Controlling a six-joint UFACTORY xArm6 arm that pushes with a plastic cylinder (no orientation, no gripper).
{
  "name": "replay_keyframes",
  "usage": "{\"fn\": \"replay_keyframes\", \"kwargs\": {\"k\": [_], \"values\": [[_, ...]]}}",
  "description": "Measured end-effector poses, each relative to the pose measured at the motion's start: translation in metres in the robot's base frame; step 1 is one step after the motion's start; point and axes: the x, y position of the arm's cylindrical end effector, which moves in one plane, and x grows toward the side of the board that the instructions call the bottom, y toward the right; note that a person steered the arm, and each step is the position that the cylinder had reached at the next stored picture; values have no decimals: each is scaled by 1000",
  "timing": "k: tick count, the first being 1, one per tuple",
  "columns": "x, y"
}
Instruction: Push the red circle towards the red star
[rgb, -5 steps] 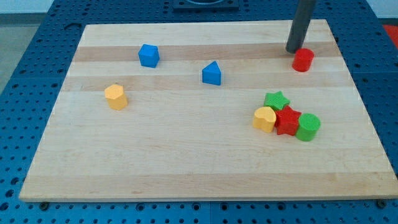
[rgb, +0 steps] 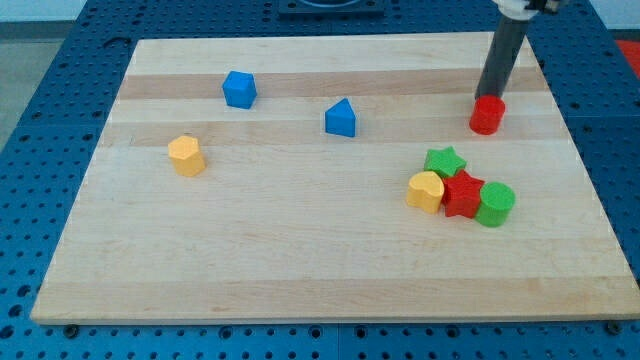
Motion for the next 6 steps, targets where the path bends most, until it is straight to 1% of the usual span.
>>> {"fn": "replay_keyframes", "kwargs": {"k": [2, 3, 4, 5, 6], "values": [[49, -4], [68, -4], [78, -4], [78, -4], [60, -4]]}}
